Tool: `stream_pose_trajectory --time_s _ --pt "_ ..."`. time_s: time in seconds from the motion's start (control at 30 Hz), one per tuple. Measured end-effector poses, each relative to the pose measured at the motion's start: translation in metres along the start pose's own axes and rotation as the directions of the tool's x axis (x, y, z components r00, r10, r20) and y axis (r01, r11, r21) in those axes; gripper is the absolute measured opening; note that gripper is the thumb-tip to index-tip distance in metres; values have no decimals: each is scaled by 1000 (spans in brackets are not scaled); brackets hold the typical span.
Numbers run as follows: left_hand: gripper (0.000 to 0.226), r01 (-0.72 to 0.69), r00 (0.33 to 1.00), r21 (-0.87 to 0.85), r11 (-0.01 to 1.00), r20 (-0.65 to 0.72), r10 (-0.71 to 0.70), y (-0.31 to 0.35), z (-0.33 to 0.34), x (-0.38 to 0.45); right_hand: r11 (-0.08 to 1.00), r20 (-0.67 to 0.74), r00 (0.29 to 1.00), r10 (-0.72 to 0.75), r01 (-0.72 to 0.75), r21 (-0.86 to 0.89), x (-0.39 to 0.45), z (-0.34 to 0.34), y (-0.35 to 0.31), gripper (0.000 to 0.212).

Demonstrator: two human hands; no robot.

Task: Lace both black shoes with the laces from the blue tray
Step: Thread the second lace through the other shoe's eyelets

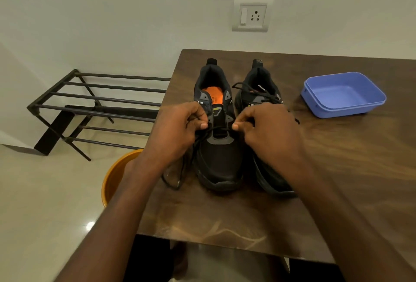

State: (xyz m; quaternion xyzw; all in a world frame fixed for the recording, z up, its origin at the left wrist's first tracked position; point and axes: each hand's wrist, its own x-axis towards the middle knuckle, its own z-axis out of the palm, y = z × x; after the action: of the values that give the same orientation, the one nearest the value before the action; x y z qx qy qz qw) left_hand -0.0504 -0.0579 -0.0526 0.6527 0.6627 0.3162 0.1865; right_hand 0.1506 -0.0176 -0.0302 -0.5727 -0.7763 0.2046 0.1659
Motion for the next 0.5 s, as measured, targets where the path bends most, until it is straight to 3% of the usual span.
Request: stream_pose_trajectory --time_s 0.07,0.13,0.2,0.27,0.33,0.43,0.5 --pt "18 -13 1000 24 1000 6 13 0 -1 1 997 -276 959 69 -55 59 -1 -14 10 10" --pt "15 -34 999 71 997 3 34 0 -1 1 992 -541 831 128 -101 79 -2 -33 20 11" --pt "16 -43 999 86 995 2 43 1 -1 1 997 -600 797 74 -73 26 -6 -39 21 21" --pt "15 -29 1000 68 997 6 28 1 -1 1 999 -512 857 -48 40 -26 -10 -30 11 27" --pt "12 -25 1000 64 998 11 24 0 -1 1 991 -321 938 -131 121 -53 -10 -13 -2 27" --pt "13 -8 999 18 1000 37 8 -2 -1 1 992 -8 997 -74 73 -98 -6 5 -9 21" --pt "13 7 999 -7 1000 47 -6 -2 -3 1 999 -14 1000 -22 22 -46 -4 0 -3 12"
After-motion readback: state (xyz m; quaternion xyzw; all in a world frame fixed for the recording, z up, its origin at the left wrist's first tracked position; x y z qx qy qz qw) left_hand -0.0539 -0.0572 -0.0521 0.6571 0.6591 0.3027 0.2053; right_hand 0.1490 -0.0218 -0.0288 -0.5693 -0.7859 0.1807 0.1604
